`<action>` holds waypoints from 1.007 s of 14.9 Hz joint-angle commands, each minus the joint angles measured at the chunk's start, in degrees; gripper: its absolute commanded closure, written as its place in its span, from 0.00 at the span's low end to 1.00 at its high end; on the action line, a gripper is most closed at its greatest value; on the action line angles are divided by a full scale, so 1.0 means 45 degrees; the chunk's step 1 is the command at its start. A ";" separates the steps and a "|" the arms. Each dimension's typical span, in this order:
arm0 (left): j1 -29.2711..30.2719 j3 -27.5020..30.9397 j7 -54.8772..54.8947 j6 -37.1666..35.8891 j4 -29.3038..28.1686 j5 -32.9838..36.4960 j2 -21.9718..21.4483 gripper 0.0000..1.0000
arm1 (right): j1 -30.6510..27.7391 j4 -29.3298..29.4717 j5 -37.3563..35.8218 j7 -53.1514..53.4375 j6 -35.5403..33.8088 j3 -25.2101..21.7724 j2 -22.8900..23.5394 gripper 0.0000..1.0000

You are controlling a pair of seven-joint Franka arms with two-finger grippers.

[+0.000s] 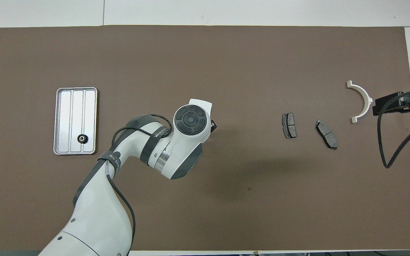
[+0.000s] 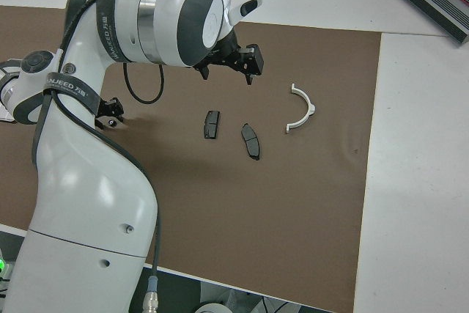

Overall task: Pick bearing gear from pile to tray
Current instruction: 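Carry the black part with the left gripper over the tray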

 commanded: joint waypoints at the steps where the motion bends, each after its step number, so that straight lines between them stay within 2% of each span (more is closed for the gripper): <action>1: -0.0096 0.0166 -0.0130 0.0397 -0.0634 -0.0123 -0.0476 0.42 | -0.0182 -0.0265 0.0283 0.0163 0.0150 0.0108 -0.0243 0.00; 3: -0.0115 0.0166 -0.0130 0.0417 -0.0634 -0.0123 -0.0476 0.43 | -0.0182 -0.0285 0.0283 0.0163 0.0150 0.0108 -0.0262 0.00; 4: -0.0115 0.0166 -0.0130 0.0417 -0.0634 -0.0123 -0.0476 0.51 | -0.0182 -0.0285 0.0283 0.0144 0.0150 0.0108 -0.0243 0.00; 6: -0.0115 0.0166 -0.0150 0.0417 -0.0634 -0.0123 -0.0456 0.77 | -0.0124 -0.0304 0.0283 0.0182 0.0150 0.0108 -0.0262 0.00; 8: -0.0135 0.0185 -0.0169 0.0417 -0.0634 -0.0123 -0.0476 0.97 | -0.0124 -0.0285 0.0283 0.0221 0.0170 0.0108 -0.0262 0.00; 9: -0.0135 0.0185 -0.0189 0.0398 -0.0634 -0.0123 -0.0476 1.00 | -0.0124 -0.0285 0.0283 0.0241 0.0170 0.0128 -0.0262 0.00; 15: 0.0079 0.0282 -0.0014 0.0026 -0.0419 -0.0123 -0.0611 1.00 | -0.0124 -0.0285 0.0283 0.0241 0.0170 0.0128 -0.0262 0.00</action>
